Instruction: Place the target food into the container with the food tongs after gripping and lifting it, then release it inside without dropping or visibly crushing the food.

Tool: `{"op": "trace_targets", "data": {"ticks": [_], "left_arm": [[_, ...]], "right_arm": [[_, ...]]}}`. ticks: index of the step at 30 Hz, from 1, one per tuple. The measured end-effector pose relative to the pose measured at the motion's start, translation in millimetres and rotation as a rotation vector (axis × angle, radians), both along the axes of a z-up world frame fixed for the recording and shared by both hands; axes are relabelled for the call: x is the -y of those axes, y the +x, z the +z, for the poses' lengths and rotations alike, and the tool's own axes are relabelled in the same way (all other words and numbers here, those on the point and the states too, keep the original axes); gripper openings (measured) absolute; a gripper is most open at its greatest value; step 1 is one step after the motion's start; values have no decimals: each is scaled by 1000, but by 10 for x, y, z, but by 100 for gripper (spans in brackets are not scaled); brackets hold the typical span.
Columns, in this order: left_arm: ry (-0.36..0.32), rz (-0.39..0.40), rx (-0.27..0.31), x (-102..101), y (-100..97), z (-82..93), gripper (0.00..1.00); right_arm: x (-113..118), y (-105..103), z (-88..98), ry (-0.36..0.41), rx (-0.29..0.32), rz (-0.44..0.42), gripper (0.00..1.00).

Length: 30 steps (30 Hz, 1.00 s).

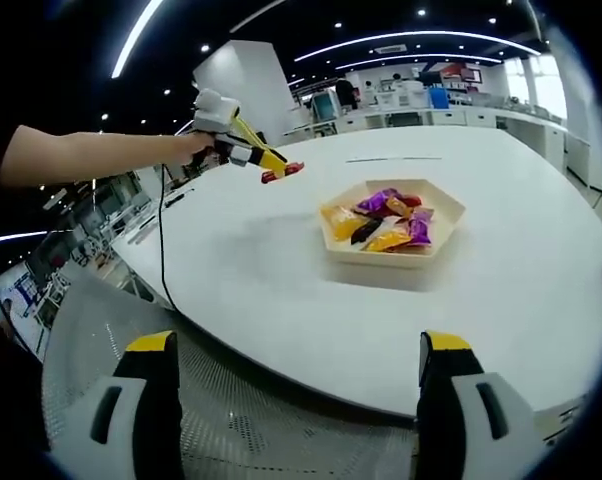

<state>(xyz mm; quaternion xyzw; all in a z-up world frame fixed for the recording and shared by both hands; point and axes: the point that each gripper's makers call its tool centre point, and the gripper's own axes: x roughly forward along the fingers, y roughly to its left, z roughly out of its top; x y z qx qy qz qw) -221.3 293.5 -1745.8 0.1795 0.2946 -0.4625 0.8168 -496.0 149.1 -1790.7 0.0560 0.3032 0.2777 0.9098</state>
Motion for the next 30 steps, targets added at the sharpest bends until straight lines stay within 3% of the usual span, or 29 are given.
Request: {"op": "trace_targets", "data": {"ticks": [11, 18, 30], "left_arm": [[-2, -4, 12, 113, -24, 155, 20], [-2, -9, 12, 179, -37, 166, 20], [-17, -42, 20, 486, -69, 241, 20]], "right_arm": [[-4, 2, 13, 4, 10, 0, 100], [-6, 3, 20, 5, 15, -1, 100], [-8, 5, 30, 8, 19, -1, 100]]}}
